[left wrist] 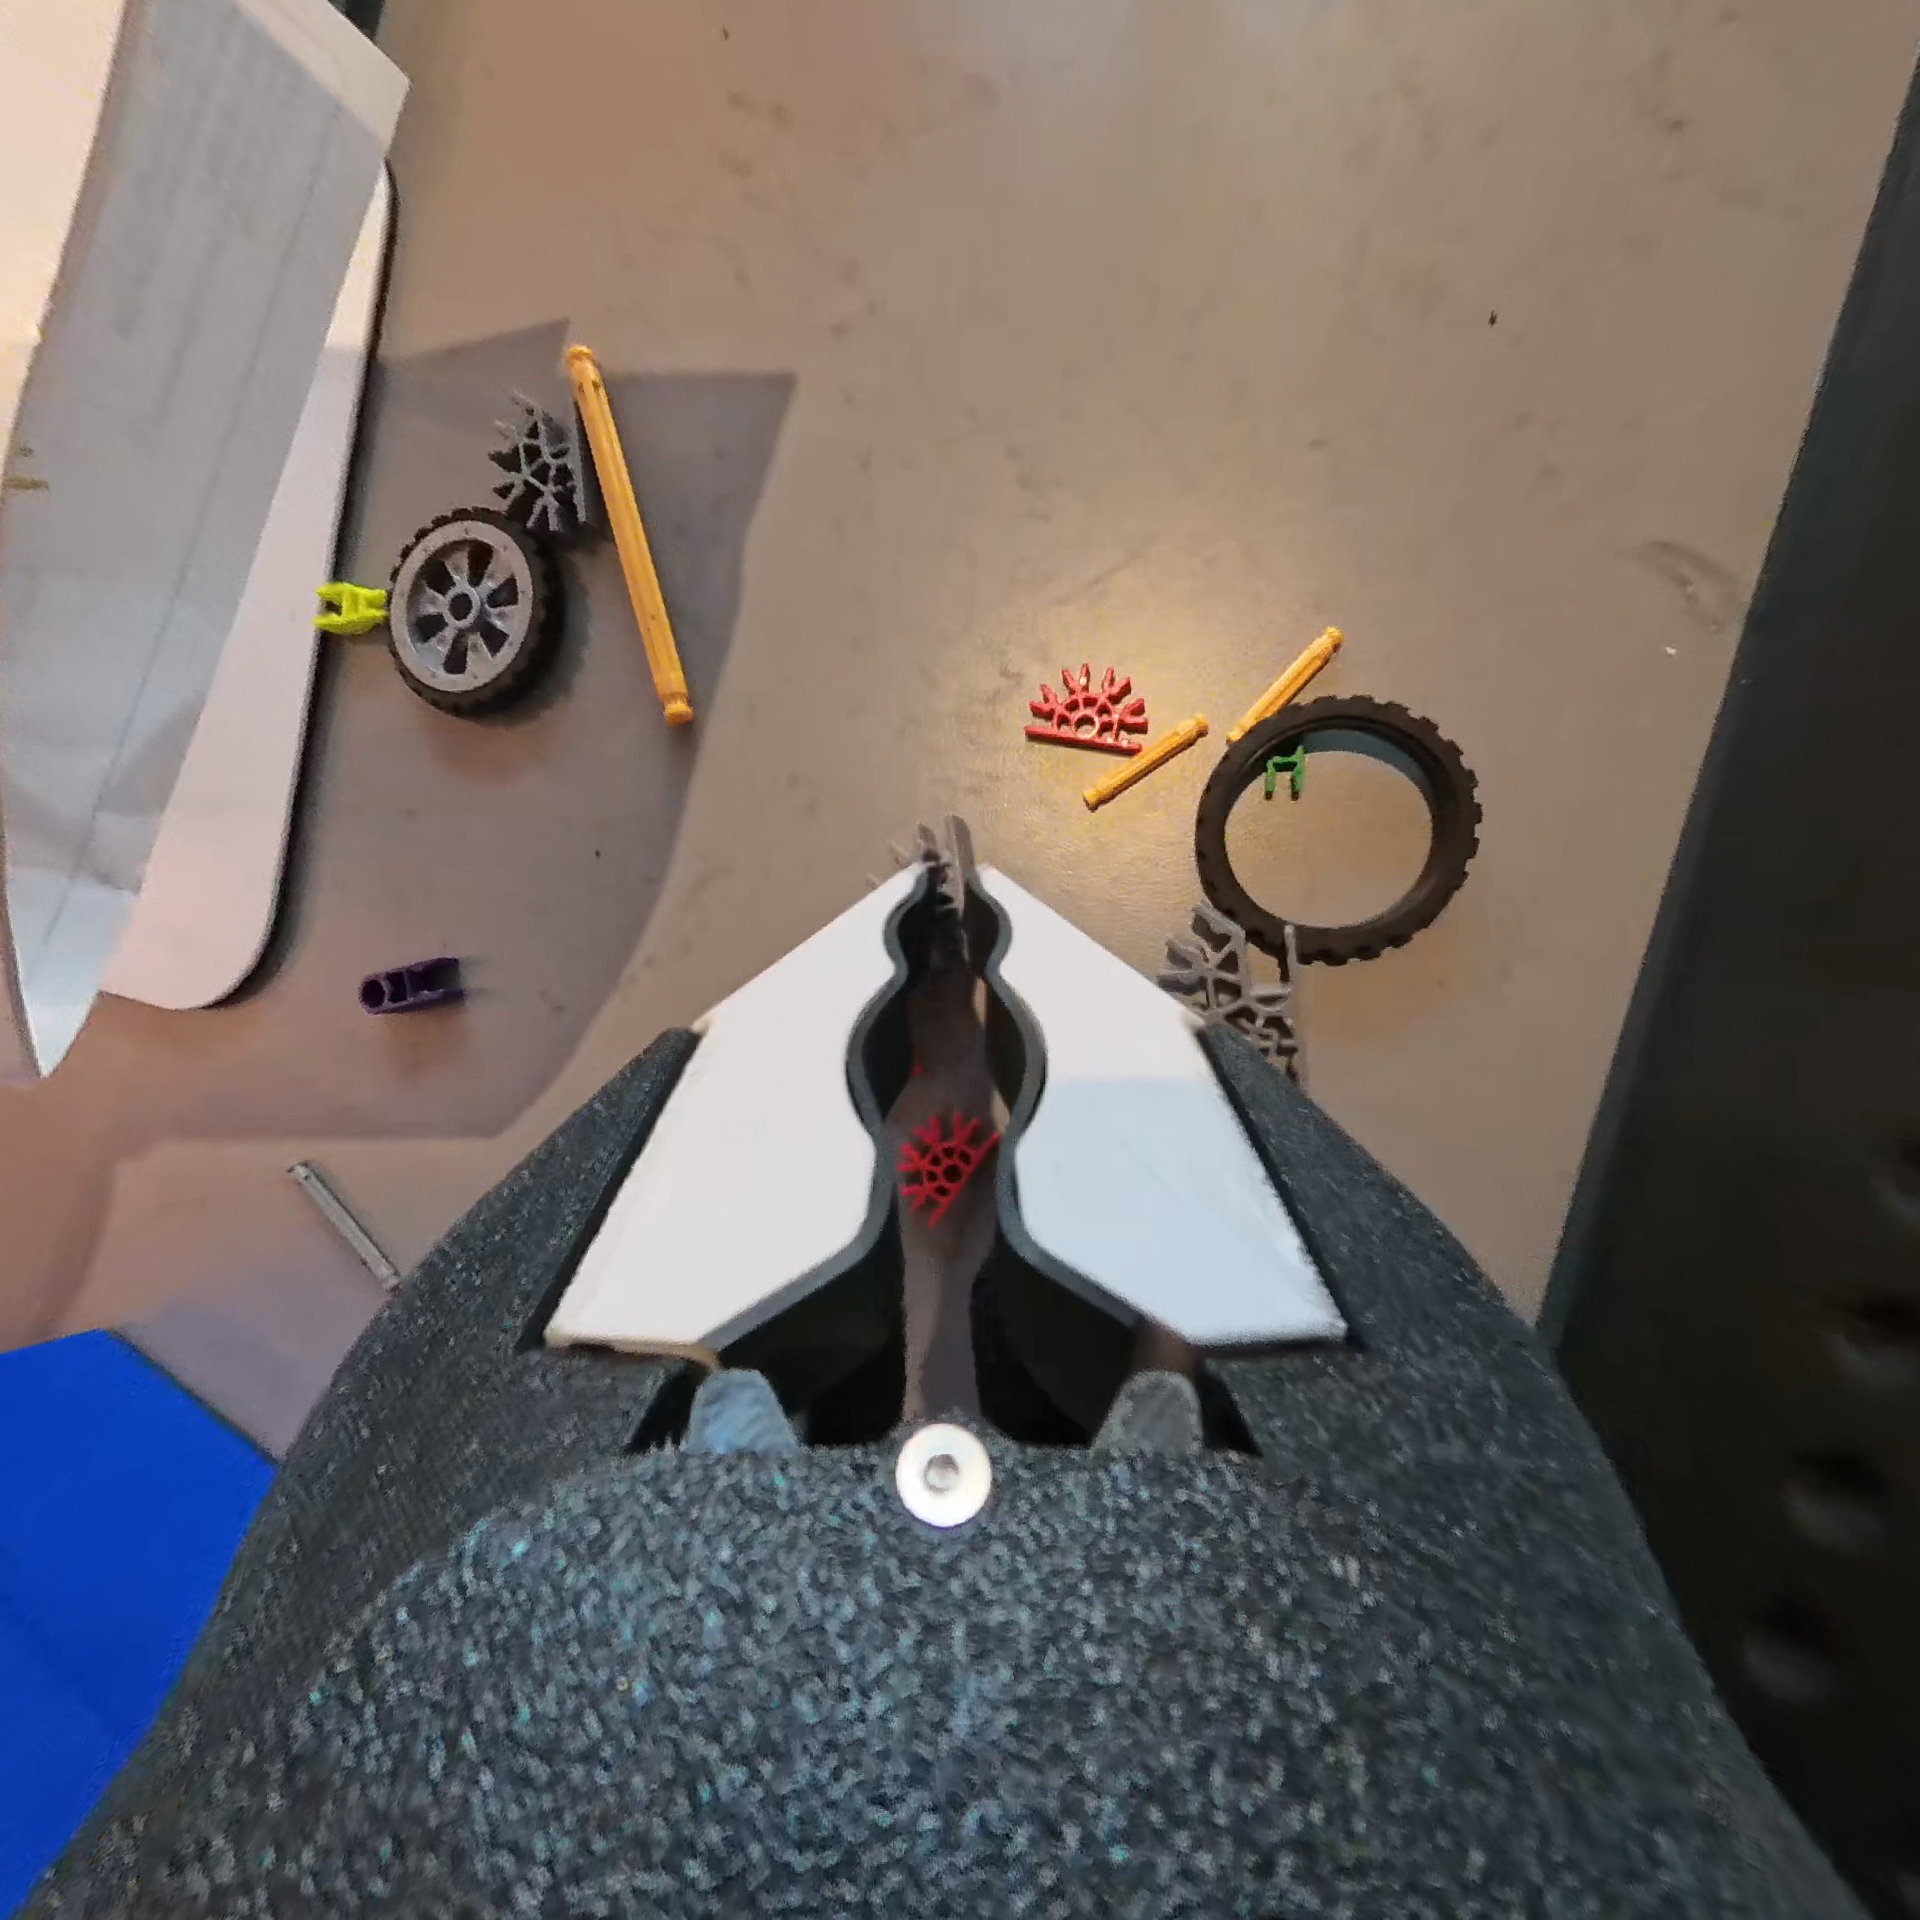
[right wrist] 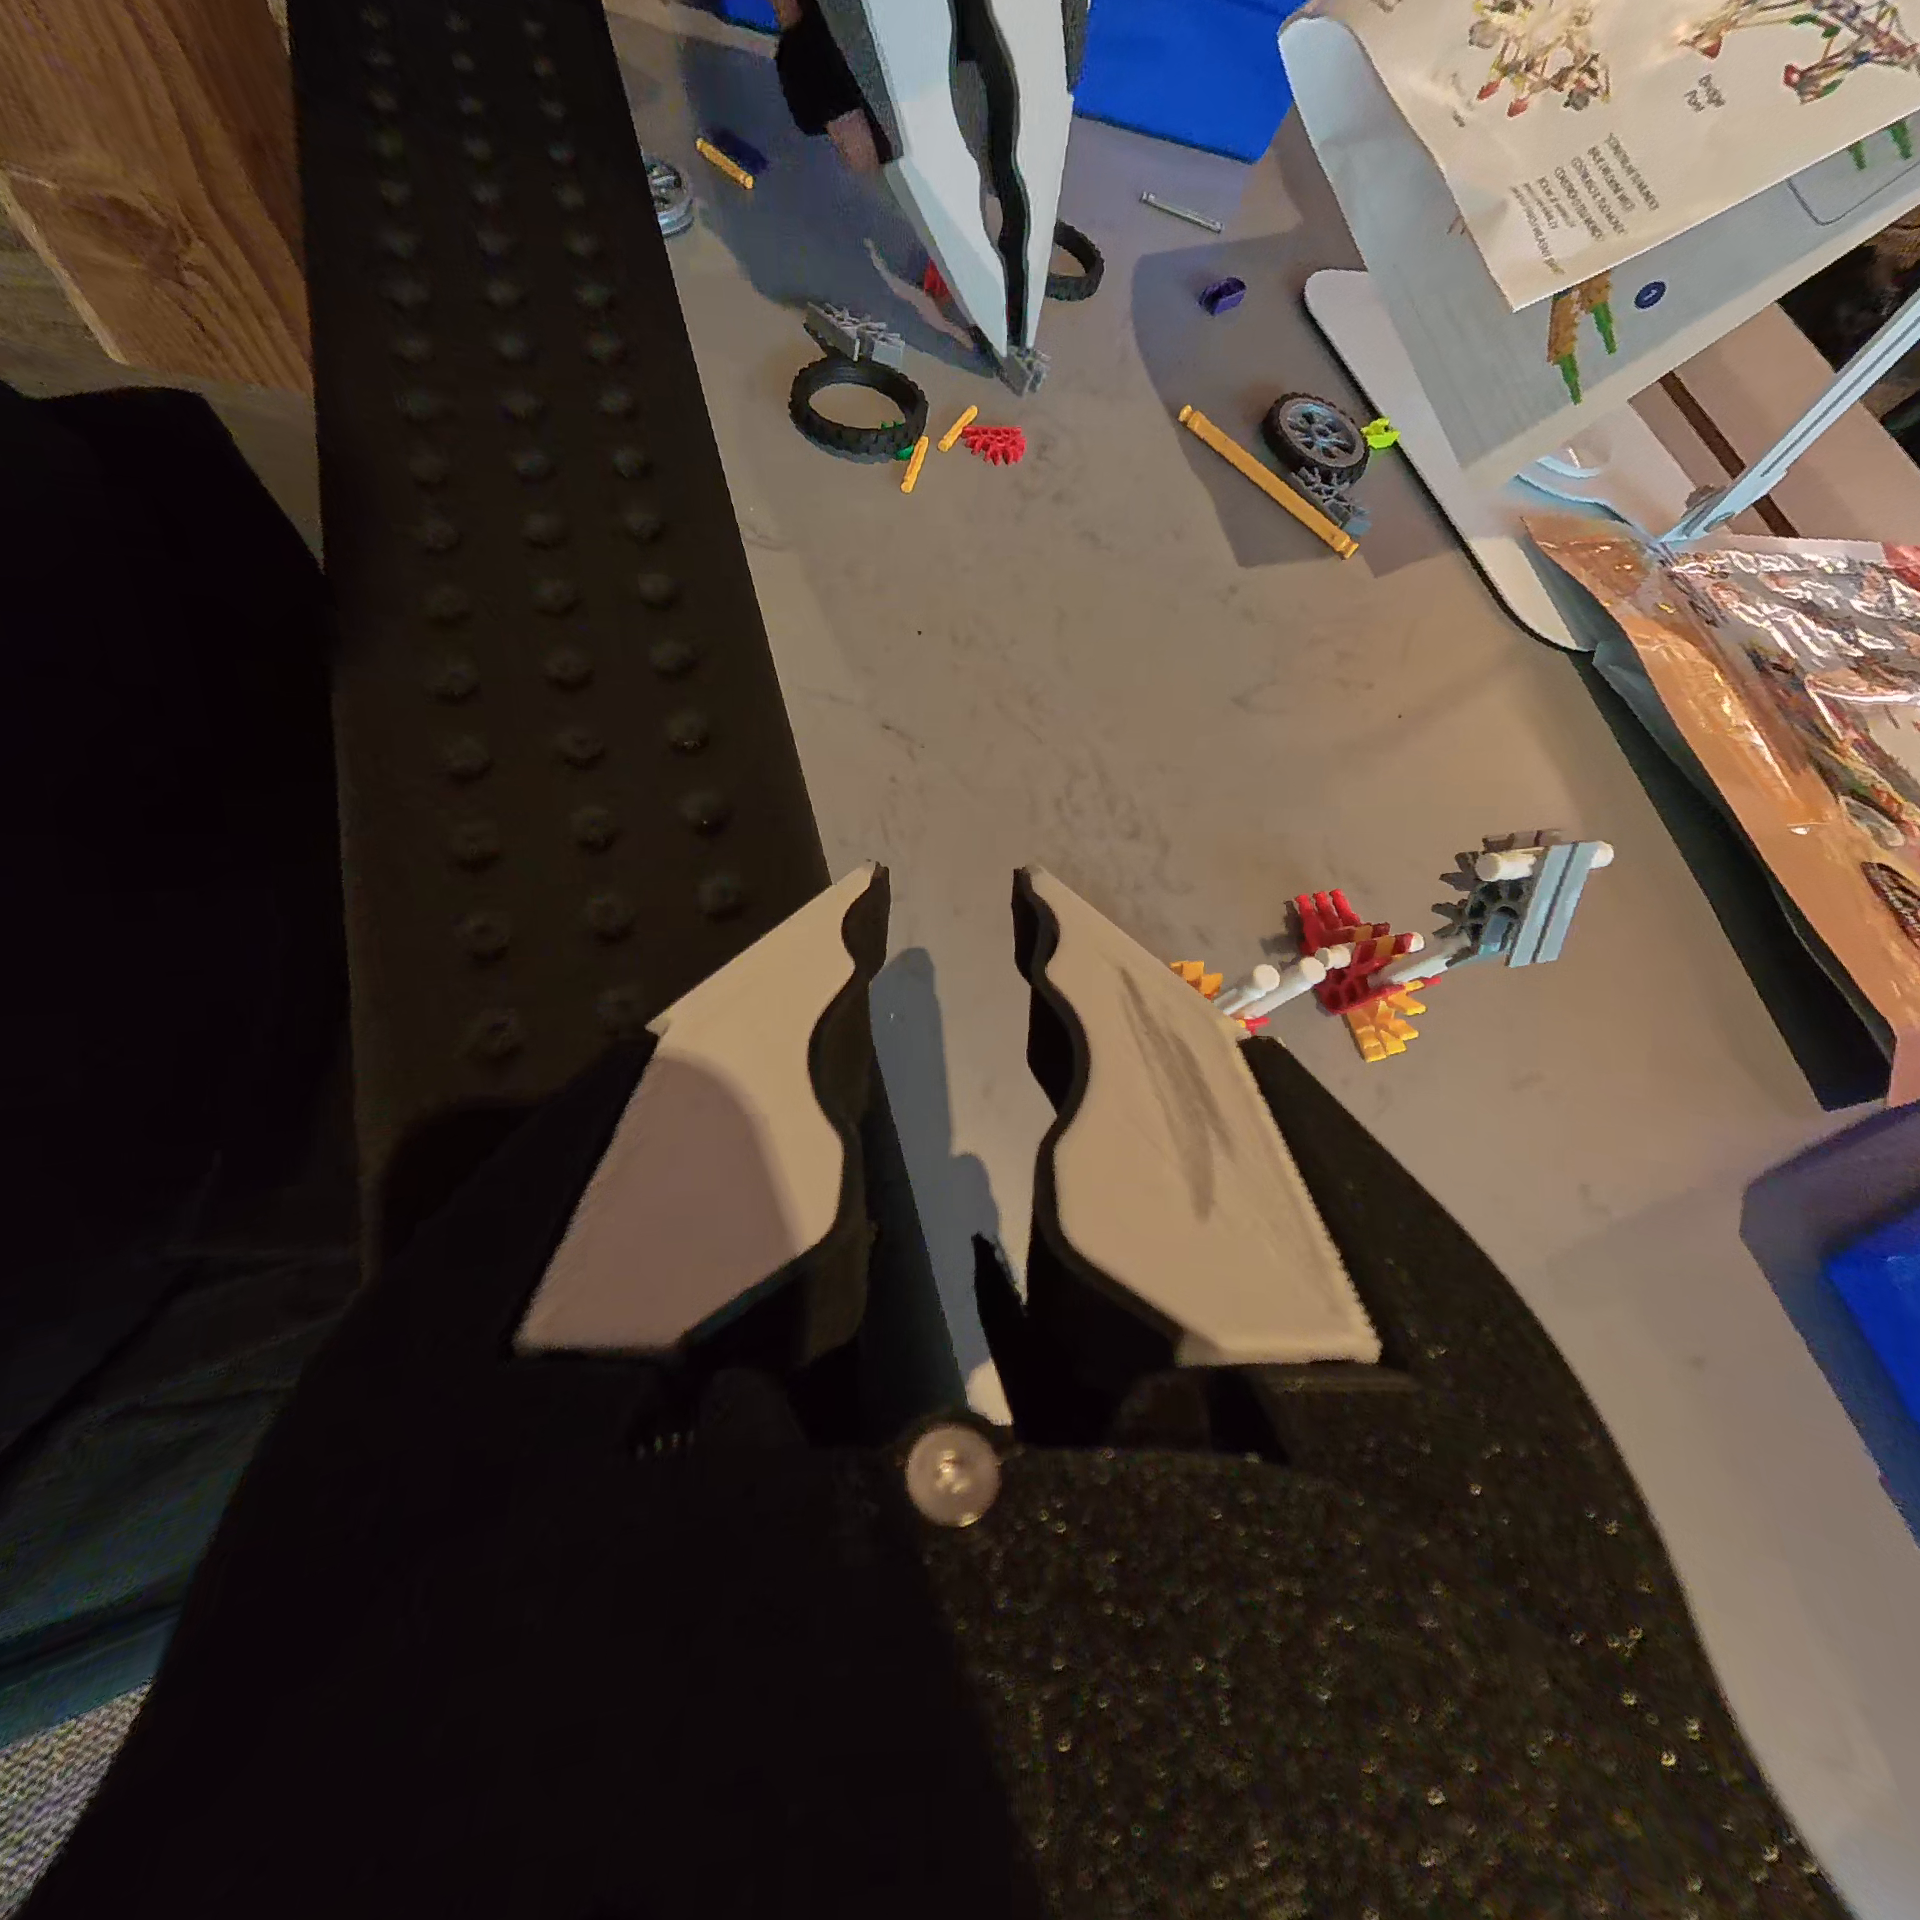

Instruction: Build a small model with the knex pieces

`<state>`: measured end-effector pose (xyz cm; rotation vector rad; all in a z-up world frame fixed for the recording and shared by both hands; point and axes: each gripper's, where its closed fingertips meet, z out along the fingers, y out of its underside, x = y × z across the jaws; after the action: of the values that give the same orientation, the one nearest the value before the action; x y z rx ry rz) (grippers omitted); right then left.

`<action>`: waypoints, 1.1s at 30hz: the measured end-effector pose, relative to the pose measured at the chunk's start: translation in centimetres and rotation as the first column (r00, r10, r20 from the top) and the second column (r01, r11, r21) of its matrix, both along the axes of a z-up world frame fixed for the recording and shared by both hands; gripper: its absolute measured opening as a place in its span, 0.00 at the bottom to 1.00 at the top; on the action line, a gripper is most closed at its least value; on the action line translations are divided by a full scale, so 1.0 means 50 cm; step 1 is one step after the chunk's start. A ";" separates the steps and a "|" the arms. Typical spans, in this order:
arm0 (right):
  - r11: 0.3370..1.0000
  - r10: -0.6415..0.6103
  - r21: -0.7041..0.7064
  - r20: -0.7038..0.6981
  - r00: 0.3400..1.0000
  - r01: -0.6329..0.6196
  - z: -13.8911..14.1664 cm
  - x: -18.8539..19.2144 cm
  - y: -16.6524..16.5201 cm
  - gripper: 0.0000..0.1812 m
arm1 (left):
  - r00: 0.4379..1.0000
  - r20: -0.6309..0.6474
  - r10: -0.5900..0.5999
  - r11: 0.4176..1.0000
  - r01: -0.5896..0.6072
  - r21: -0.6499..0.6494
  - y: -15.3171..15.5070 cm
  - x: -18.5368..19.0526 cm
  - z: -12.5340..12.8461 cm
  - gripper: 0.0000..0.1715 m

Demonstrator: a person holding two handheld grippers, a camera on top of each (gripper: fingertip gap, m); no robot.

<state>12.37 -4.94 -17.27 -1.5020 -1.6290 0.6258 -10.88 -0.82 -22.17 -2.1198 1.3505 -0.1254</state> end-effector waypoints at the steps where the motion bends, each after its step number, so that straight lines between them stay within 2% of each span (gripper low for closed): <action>1: 1.000 0.000 -0.001 -0.007 1.000 0.000 0.004 0.001 -0.001 0.13 | 1.000 -0.003 -0.001 1.000 0.001 0.026 0.004 0.003 0.006 0.00; 7: 1.000 0.001 0.010 -0.028 1.000 0.000 0.022 0.003 -0.004 0.13 | 0.999 -0.006 -0.045 0.998 0.045 0.045 -0.001 0.029 0.024 0.00; 8: 1.000 0.000 0.011 -0.028 1.000 0.001 0.022 0.005 -0.004 0.13 | 1.000 -0.010 -0.026 0.998 0.027 0.055 0.005 0.019 0.029 0.04; 10: 1.000 -0.001 0.007 -0.030 1.000 0.001 0.019 0.009 -0.007 0.13 | 1.000 0.007 0.017 1.000 -0.017 0.024 0.008 -0.003 0.034 0.21; 11: 1.000 -0.002 0.004 -0.028 1.000 0.002 0.016 0.012 -0.008 0.13 | 1.000 0.005 0.030 0.999 -0.030 0.013 0.009 -0.014 0.033 0.26; 14: 1.000 -0.005 -0.003 -0.026 1.000 0.005 0.009 0.015 -0.008 0.13 | 0.998 -0.006 0.065 0.997 -0.065 -0.035 0.014 -0.031 0.014 0.28; 17: 1.000 -0.002 -0.006 -0.031 1.000 0.002 0.009 0.014 -0.010 0.13 | 0.999 -0.017 0.043 0.998 -0.044 -0.052 0.022 -0.024 -0.005 0.26; 20: 1.000 0.000 -0.006 -0.031 1.000 -0.001 0.009 0.013 -0.013 0.13 | 0.998 0.031 0.060 0.992 -0.056 -0.110 0.034 -0.021 -0.008 0.24; 23: 1.000 -0.002 -0.008 -0.030 1.000 0.001 0.008 0.017 -0.013 0.13 | 0.993 0.101 0.061 0.980 -0.041 -0.193 0.026 -0.015 -0.014 0.16; 25: 1.000 -0.005 -0.012 -0.035 0.999 0.005 0.008 0.020 -0.012 0.13 | 0.989 0.128 0.076 0.980 -0.050 -0.194 0.029 -0.016 -0.013 0.14; 28: 1.000 -0.004 -0.019 -0.048 0.999 0.003 0.010 0.021 -0.012 0.13 | 0.990 0.121 0.068 0.985 -0.048 -0.166 0.030 -0.016 -0.012 0.14; 30: 1.000 -0.004 -0.027 -0.061 0.998 0.002 0.014 0.020 -0.013 0.13 | 0.994 0.086 0.062 0.993 -0.053 -0.103 0.038 -0.016 -0.007 0.14; 33: 0.997 -0.041 -0.067 -0.098 0.994 0.034 0.027 0.020 -0.005 0.13 | 0.997 0.072 0.001 1.000 -0.002 0.017 0.041 0.023 0.030 0.14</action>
<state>13.39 -5.16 -15.94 -1.5205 -1.5147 0.7268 -9.71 1.23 -20.67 -2.0817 1.3033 -0.1874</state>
